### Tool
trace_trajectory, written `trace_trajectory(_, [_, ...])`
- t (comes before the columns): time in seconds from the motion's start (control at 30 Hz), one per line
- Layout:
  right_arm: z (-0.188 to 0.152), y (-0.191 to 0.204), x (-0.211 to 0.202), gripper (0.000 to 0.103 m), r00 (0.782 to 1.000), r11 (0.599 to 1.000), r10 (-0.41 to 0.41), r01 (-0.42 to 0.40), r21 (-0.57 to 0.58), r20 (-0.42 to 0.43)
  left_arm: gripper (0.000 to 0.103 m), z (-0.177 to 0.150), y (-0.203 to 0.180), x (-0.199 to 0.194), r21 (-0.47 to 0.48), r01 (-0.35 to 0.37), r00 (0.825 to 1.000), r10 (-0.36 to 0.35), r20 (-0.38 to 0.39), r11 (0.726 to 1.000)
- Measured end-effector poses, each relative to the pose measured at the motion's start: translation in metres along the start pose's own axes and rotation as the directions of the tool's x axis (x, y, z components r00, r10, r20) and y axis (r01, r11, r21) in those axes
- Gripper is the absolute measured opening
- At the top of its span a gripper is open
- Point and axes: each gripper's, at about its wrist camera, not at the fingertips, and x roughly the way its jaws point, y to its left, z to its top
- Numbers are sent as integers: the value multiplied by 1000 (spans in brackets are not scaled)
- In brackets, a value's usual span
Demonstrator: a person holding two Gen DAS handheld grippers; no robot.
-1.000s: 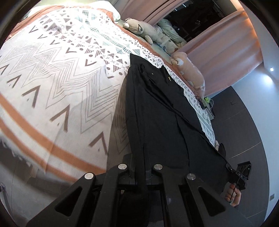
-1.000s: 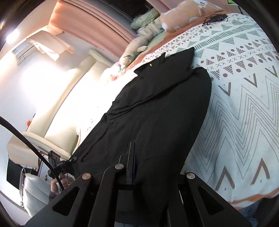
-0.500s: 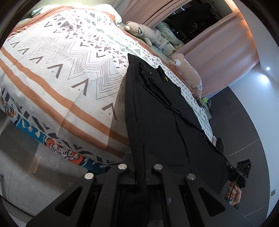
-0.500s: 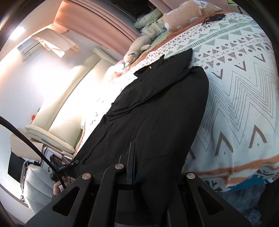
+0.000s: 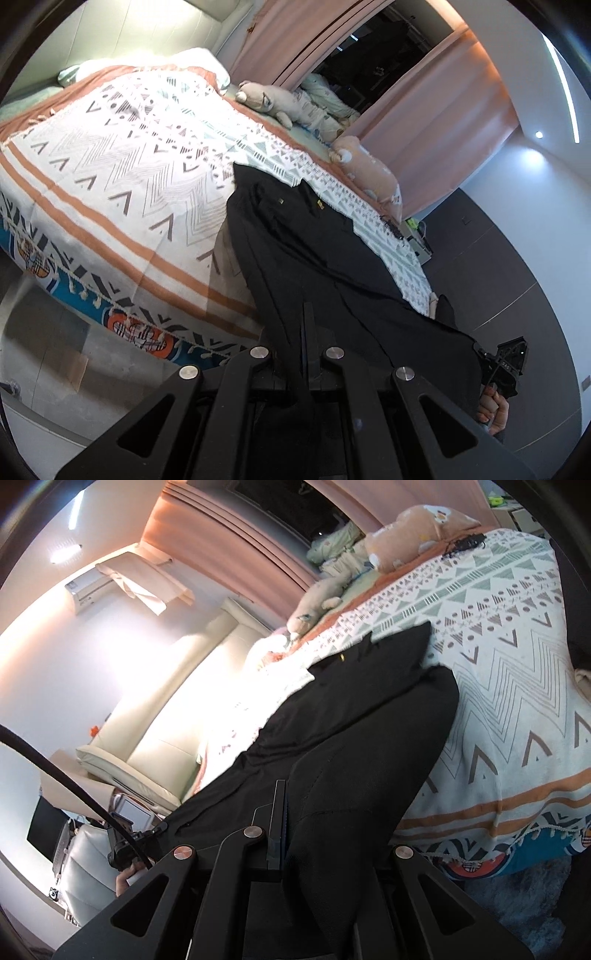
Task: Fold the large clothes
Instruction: 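Lift the hem with both tools and fold it toward the collar, then open both tools and release the folded jacket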
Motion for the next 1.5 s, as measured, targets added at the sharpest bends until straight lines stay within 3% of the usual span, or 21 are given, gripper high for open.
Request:
trace_trajectory(0.23, [18,3,-13,2,999,999,34,-33,-26,41,5,29,-23,-11,39,25,998,-27,58,999])
trace_trajectory(0.53, [59,4,10,2,998,998,46,-44,-55,49,5,80,-35,12,47,31,995,-35,94,998])
trace_trajectory(0.93, [149,-6,76,2,997,999,-1,5,-49,72,5,180,-45,88,67,-2,996,-4,87,998])
trace_trajectory(1.17, [179,-4,119,2,998,995,-35,39,-92,46,5,202,-36,130,68,-29,998,25,51,997])
trace_trajectory(1.5, [217,-32,173,2,995,994,-98,98,-55,11,5,236,-21,210,65,-71,997,72,-15,995])
